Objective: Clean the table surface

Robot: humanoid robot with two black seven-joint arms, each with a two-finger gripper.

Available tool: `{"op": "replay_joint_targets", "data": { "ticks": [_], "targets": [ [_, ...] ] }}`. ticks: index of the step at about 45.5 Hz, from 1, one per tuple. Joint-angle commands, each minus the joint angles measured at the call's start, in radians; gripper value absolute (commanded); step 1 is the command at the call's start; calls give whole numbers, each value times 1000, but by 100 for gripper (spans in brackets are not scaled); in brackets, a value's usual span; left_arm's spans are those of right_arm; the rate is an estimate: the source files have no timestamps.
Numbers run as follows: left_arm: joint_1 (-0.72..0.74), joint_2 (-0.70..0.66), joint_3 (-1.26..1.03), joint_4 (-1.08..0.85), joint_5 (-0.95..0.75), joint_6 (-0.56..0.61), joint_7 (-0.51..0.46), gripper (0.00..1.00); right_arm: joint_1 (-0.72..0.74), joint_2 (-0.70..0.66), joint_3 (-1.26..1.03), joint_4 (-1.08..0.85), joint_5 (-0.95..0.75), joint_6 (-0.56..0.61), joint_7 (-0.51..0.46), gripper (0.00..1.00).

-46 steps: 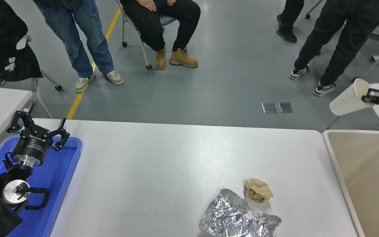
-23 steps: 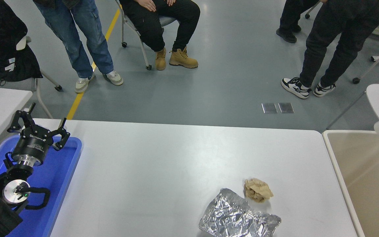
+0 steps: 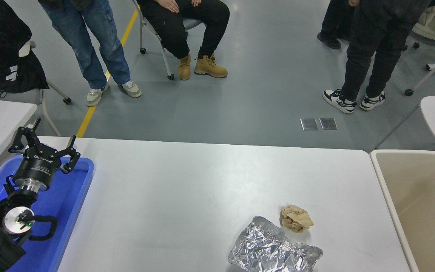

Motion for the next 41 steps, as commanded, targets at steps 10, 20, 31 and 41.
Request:
{"op": "replay_joint_targets", "data": {
  "ticks": [10,20,31,41],
  "targets": [
    [0,0,0,0,0,0,0,100,-75,144,16,-3,76,-80,-107,0],
    [0,0,0,0,0,0,0,100,-97,204,39,-1,82,-102,-107,0],
    [0,0,0,0,0,0,0,100,-94,207,40,2,83,-106,-107,0],
    [0,0,0,0,0,0,0,100,-84,210,40,3,83,-108,-107,0]
  ]
}}
